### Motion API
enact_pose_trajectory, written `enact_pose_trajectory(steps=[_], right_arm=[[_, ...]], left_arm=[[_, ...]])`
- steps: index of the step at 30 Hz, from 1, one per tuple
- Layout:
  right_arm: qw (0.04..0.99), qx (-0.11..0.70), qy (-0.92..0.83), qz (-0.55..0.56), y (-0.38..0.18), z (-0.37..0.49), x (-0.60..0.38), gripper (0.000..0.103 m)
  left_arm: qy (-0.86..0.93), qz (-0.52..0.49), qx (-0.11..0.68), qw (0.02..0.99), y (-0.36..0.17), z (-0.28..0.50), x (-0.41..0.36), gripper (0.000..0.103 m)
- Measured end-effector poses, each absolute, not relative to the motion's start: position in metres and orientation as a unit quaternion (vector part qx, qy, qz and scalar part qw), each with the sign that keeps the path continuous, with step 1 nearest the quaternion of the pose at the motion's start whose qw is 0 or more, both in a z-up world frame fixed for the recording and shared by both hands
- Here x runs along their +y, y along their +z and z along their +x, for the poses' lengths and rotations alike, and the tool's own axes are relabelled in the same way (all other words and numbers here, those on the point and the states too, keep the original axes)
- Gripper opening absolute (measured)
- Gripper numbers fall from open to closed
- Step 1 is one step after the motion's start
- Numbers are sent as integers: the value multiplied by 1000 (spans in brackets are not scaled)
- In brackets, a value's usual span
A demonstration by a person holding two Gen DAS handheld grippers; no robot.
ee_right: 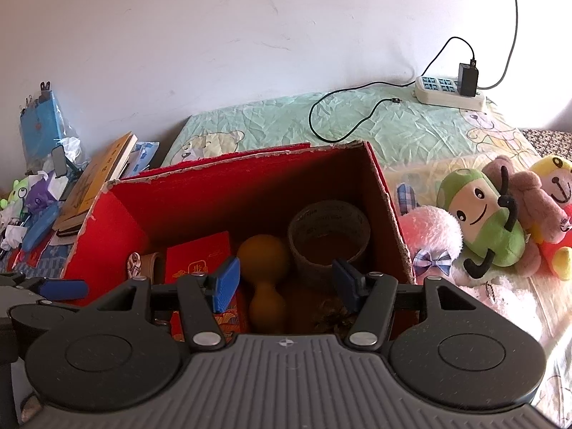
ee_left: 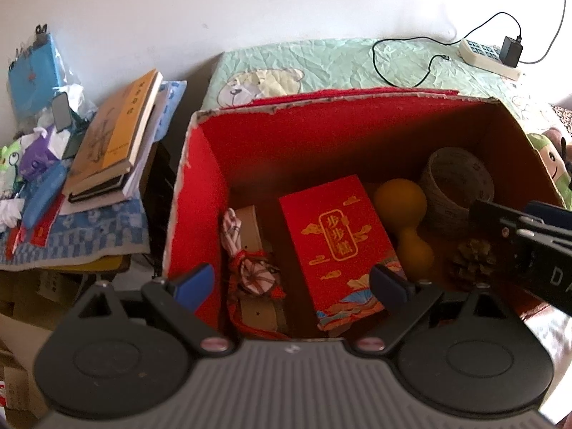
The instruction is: Organize objects
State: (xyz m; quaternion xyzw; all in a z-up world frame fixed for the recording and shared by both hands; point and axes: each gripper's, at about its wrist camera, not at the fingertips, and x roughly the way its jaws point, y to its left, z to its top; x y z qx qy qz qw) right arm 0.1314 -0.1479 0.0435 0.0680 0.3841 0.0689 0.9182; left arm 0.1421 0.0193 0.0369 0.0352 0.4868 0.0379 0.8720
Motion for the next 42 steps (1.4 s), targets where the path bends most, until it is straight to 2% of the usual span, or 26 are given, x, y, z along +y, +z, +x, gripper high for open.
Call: enact_pose_trajectory(steps=[11,17,25,42], right_arm=[[926,367,76,49,57,125,-146,60],[941,329,78,14,80,126,-145,62],[949,303,86,25,97,124,-149,64],[934,348,74,39,65,108,-150,64]], left_arm=[[54,47,465,882,52,138,25,94],[63,70,429,898,78,141,24,94],[64,90,393,913,109,145,25,94],[49,67,435,897,68,123,12,94]])
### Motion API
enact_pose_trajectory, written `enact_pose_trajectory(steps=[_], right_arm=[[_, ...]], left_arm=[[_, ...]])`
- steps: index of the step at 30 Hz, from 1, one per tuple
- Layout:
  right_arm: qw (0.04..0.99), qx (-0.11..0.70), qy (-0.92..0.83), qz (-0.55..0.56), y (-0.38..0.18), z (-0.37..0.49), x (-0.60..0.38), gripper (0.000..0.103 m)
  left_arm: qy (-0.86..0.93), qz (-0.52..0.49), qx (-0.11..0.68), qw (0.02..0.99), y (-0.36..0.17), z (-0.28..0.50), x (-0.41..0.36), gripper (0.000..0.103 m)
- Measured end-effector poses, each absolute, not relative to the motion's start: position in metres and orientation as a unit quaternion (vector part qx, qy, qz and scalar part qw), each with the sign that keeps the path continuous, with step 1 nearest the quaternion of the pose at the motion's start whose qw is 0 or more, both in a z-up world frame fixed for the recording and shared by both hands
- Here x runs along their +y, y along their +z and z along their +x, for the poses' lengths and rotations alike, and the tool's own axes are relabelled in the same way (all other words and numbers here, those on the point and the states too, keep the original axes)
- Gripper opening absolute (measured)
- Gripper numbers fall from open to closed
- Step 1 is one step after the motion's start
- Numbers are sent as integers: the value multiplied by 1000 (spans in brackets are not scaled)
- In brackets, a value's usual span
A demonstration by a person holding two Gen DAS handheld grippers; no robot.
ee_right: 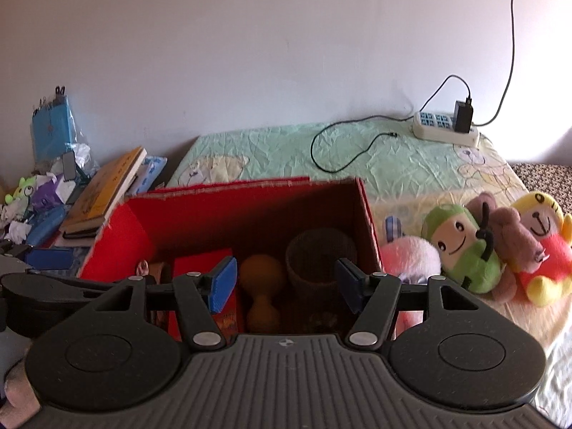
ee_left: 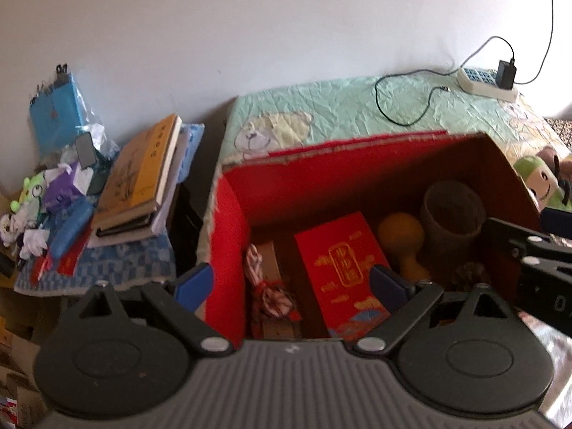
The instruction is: Organize objects
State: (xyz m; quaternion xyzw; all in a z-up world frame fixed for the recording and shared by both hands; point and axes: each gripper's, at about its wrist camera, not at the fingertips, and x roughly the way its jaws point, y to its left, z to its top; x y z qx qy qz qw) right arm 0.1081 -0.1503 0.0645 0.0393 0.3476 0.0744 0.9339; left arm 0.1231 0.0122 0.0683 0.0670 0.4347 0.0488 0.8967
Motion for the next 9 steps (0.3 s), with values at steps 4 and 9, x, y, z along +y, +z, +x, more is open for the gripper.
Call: enact_pose_trajectory(steps=[4,9], right_arm=[[931,355,74,36,60,106,-150,64],[931,355,71,39,60,106,-152,64]], left_arm=[[47,71,429,899,61,117,6,91],[47,59,431,899,61,117,8,90]])
